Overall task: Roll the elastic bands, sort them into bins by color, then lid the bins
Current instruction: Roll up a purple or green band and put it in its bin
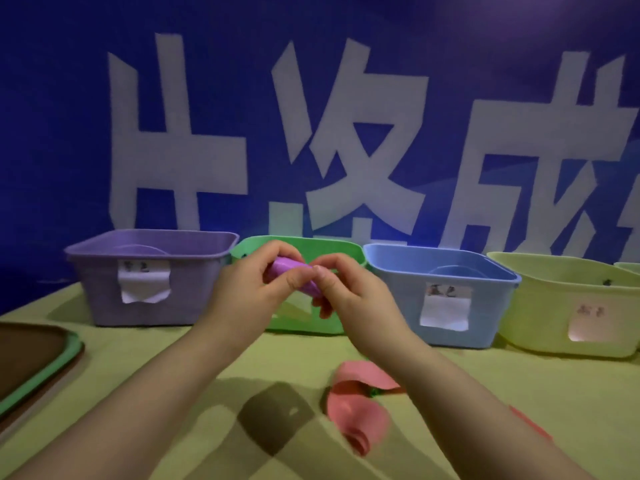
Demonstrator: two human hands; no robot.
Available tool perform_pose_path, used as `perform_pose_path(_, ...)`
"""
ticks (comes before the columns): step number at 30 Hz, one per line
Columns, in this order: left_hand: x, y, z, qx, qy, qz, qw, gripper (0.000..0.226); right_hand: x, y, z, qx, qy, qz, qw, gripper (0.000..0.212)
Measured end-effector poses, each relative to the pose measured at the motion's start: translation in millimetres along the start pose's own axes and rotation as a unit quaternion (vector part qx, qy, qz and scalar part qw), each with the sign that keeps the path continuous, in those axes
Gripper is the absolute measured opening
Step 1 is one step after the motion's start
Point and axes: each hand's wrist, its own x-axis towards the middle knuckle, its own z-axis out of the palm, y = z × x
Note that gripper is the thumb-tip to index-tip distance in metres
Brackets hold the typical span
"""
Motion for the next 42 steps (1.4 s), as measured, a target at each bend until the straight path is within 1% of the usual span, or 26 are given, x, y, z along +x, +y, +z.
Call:
perform_pose_path(2, 2.8, -18.9, -32.2, 0.011, 0.008, -0.025, 1.000, 0.036, 23.0, -5.9, 30.7, 0.032, -0.040, 0.009, 0.999, 0.006)
perform_pose_path(4, 4.2, -40.0, -70.4, 0.036, 0.031, -0.039, 0.998, 0.028, 47.2, -14.2, 67.2, 0.093, -0.094, 0.011, 0.991, 0.007)
perform_pose_path(5, 6.2, -46.1, -77.8, 0.040, 0.037, -0.042, 0.998, 0.023, 53.0, -15.4, 75.0, 0.112, -0.107, 0.013, 0.988, 0.008)
perform_pose_path(8, 14.1, -66.2, -110.0, 0.072, 0.057, -0.074, 0.993, 0.005, 78.5, -16.4, 112.0, 0.126, -0.135, 0.005, 0.983, 0.016)
perform_pose_path(9, 18.4, -74.3, -120.5, 0.088, 0.058, -0.086, 0.991, 0.004, 87.7, -16.0, 124.2, 0.114, -0.139, 0.004, 0.984, 0.018)
perform_pose_path(11, 28.8, -89.9, -137.5, 0.110, 0.055, -0.106, 0.987, 0.009, 106.2, -13.6, 144.4, 0.071, -0.132, -0.004, 0.989, 0.023)
perform_pose_path(13, 37.8, -103.3, -147.7, 0.128, 0.047, -0.121, 0.983, 0.015, 123.8, -10.5, 157.1, 0.017, -0.104, -0.016, 0.994, 0.029)
perform_pose_path(17, 55.4, -124.1, -153.4, 0.206, 0.035, -0.115, 0.971, 0.024, 152.5, -5.5, 173.6, -0.109, -0.059, -0.071, 0.990, 0.032)
perform_pose_path(20, 68.4, -131.2, -149.3, 0.268, 0.045, -0.093, 0.958, 0.025, 167.0, 2.3, 182.3, -0.132, -0.033, -0.075, 0.988, 0.030)
perform_pose_path(23, 80.7, -136.6, -142.8, 0.304, 0.043, -0.074, 0.949, 0.027, 177.0, 8.6, 187.2, -0.137, -0.007, -0.056, 0.989, 0.031)
perform_pose_path(24, 85.0, -139.3, -140.6, 0.316, 0.035, -0.078, 0.945, 0.029, 179.5, 10.5, 188.7, -0.142, -0.005, -0.045, 0.989, 0.032)
perform_pose_path(26, 90.7, -145.0, -136.9, 0.362, 0.013, -0.105, 0.926, 0.037, 180.5, 11.8, 192.1, -0.172, -0.015, -0.025, 0.985, 0.039)
perform_pose_path(29, 92.1, -147.3, -134.0, 0.400, 0.022, -0.127, 0.908, 0.049, 177.8, 10.7, 193.1, -0.204, -0.026, -0.028, 0.978, 0.045)
perform_pose_path(31, 89.4, -143.4, -131.8, 0.407, 0.026, -0.115, 0.906, 0.047, 174.2, 8.4, 186.1, -0.208, -0.029, -0.035, 0.977, 0.039)
perform_pose_path(33, 82.6, -136.9, -128.0, 0.413, 0.027, -0.091, 0.906, 0.038, 166.0, 6.5, 175.3, -0.220, -0.035, -0.048, 0.974, 0.031)
perform_pose_path(34, 77.9, -131.5, -124.3, 0.414, 0.028, -0.068, 0.907, 0.033, 159.6, 5.9, 168.6, -0.223, -0.036, -0.059, 0.972, 0.028)
perform_pose_path(36, 63.9, -117.7, -113.6, 0.416, 0.032, 0.001, 0.909, 0.023, 141.3, 2.0, 151.7, -0.218, -0.035, -0.079, 0.972, 0.024)
perform_pose_path(37, 55.0, -108.6, -107.9, 0.412, 0.034, 0.038, 0.910, 0.024, 130.4, -0.3, 141.2, -0.214, -0.032, -0.087, 0.972, 0.022)
perform_pose_path(39, 37.3, -85.6, -96.7, 0.387, 0.030, 0.087, 0.917, 0.039, 105.6, -6.3, 116.5, -0.206, -0.021, -0.101, 0.973, 0.019)
perform_pose_path(40, 29.2, -74.2, -90.2, 0.373, 0.026, 0.102, 0.922, 0.044, 92.0, -8.2, 103.4, -0.203, -0.016, -0.104, 0.974, 0.018)
perform_pose_path(42, 17.1, -51.6, -71.6, 0.355, 0.008, 0.113, 0.928, 0.045, 65.3, -9.3, 76.5, -0.205, -0.013, -0.095, 0.974, 0.016)
